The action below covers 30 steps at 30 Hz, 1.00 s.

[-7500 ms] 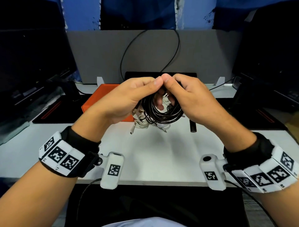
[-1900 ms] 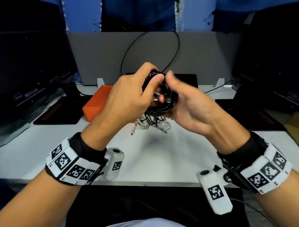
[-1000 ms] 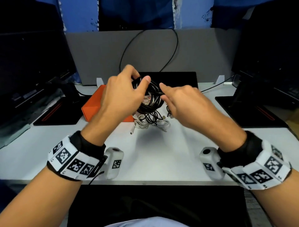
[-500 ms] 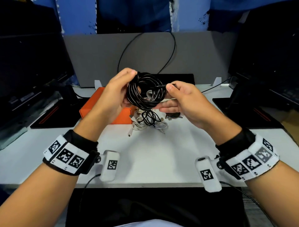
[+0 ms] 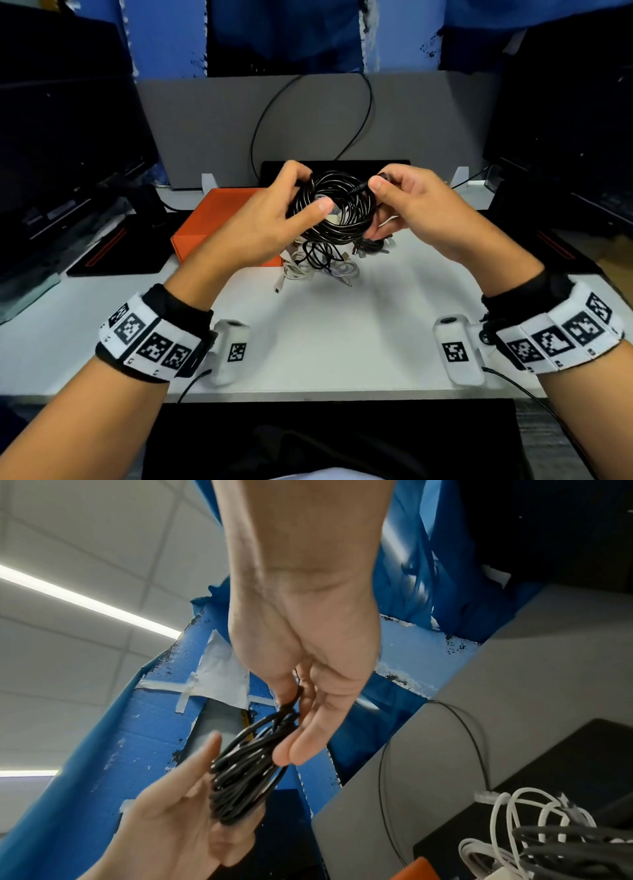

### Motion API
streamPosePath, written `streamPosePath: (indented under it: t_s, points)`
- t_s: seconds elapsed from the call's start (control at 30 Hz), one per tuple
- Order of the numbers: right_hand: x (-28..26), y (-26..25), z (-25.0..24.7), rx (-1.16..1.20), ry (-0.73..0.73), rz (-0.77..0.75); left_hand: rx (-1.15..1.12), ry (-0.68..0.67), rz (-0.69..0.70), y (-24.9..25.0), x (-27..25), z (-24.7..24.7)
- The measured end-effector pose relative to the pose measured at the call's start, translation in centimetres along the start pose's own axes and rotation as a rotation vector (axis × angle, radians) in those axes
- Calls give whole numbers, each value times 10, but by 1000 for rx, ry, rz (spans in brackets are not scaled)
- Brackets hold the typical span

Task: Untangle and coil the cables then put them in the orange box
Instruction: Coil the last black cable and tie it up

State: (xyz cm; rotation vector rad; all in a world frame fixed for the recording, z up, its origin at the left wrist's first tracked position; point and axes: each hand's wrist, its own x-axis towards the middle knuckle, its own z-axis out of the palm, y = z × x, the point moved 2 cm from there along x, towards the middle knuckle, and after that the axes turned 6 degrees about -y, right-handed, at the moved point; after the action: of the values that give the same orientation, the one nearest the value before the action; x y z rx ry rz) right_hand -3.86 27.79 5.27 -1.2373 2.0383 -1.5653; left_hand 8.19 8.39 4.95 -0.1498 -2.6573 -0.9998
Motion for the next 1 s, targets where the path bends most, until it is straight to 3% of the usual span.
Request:
streamPosePath:
  t_s: [0.07, 0.2, 0.33, 0.57, 0.77, 1.0]
  points:
    - [2, 2, 1, 36, 27, 22, -155, -35, -43, -1, 2, 2]
    - [3, 5, 6, 179, 80, 68, -431, 75, -73, 3, 4, 12]
    - [4, 7, 12, 323, 88, 125, -555, 115, -106, 6, 6, 21]
    - [-2, 18, 6, 419, -214, 216, -477, 79, -188, 8, 6, 30]
    - [-7, 16, 7, 453, -278, 208, -479, 116, -205, 9, 6, 33]
    - [-2, 23, 10, 318, -216, 187, -490, 85, -209, 9, 5, 31]
